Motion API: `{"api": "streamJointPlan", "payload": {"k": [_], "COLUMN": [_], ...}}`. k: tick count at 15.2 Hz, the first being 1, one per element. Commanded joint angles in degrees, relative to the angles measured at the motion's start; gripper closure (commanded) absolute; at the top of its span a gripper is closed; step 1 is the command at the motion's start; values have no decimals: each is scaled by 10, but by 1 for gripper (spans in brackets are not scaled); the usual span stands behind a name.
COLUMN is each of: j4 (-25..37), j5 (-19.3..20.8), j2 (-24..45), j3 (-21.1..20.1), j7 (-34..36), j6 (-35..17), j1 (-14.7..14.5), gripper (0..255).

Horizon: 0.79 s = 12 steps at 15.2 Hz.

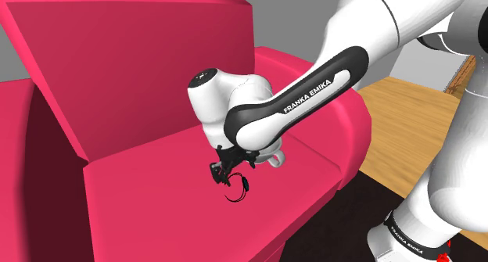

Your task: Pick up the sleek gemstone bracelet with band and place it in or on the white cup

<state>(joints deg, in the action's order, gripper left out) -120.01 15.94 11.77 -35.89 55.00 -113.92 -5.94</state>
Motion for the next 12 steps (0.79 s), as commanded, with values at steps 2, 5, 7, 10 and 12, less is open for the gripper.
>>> {"api": "streamJointPlan", "payload": {"k": [2, 5, 7, 10, 12], "j4": [-1, -1, -4, -5, -3], "j5": [1, 1, 0, 0, 1], "j2": [1, 0, 0, -1, 1], "j3": [1, 1, 0, -1, 0], "j7": [0, 0, 1, 3, 4], "j6": [-1, -1, -3, -3, -3], "j1": [1, 1, 0, 0, -1], "gripper": [0, 255, 255, 255, 255]}}
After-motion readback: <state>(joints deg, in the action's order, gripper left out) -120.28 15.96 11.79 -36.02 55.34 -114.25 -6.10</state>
